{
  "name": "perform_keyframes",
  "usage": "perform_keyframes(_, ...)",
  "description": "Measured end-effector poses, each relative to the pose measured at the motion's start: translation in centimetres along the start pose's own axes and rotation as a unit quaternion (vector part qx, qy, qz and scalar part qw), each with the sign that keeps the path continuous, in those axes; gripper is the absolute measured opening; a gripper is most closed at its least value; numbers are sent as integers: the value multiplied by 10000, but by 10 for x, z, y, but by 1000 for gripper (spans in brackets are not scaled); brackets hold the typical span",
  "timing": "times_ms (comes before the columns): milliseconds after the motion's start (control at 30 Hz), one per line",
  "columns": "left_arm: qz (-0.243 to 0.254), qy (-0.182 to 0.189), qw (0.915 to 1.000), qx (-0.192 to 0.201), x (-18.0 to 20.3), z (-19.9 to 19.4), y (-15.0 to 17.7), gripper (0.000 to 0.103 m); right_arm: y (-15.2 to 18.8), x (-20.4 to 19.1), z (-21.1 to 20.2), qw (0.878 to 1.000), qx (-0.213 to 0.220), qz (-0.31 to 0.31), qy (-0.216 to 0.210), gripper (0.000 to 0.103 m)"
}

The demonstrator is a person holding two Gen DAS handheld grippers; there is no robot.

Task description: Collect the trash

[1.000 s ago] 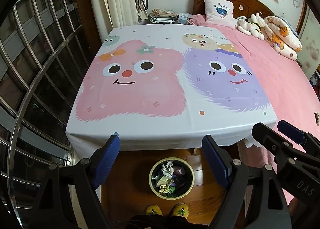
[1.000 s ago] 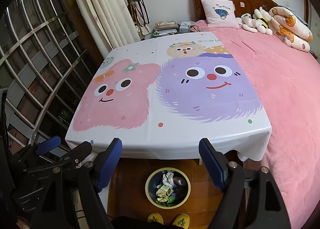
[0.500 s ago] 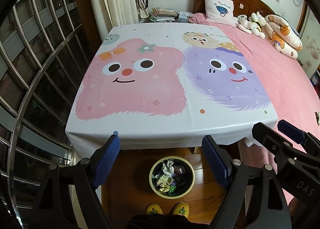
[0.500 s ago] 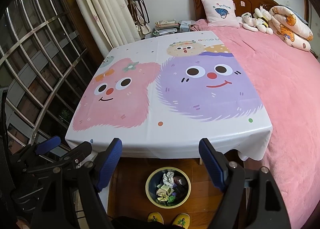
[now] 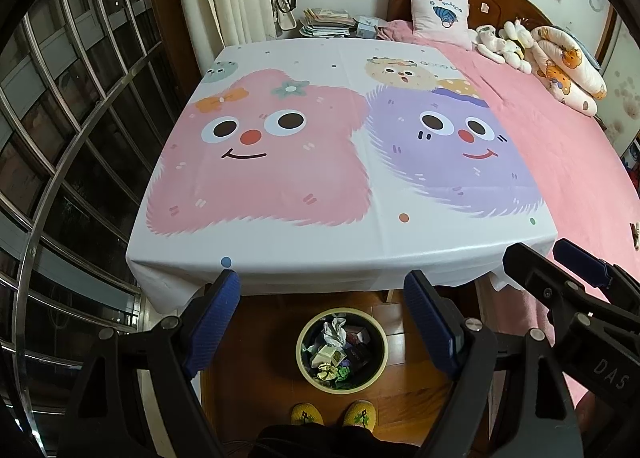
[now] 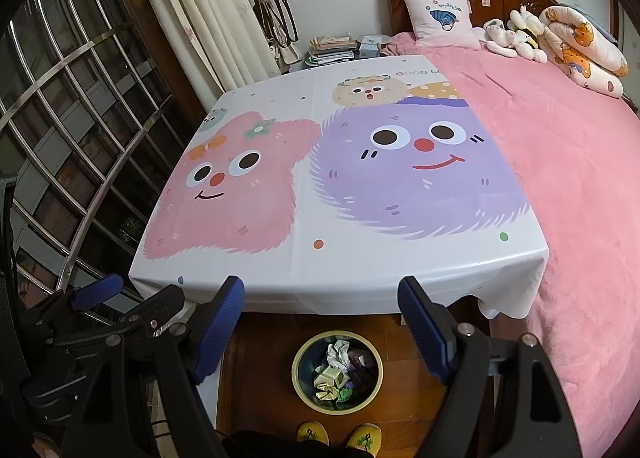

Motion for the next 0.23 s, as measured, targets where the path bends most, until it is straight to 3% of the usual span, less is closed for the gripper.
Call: perform_keyframes(233,-30,-28,10000,-49,1,2,0,83,-1,2,4,10000,-44,-24,-26,80)
Point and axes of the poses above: each gripper's, at about its wrist camera, not at the fingertips, and z roughly the way its jaws point, x to its right, y to its underside, the point moved 3 cm from there along z, roughly the way its jaws point, and after that the axes turned 14 degrees about -y, right-handed, at the moved point
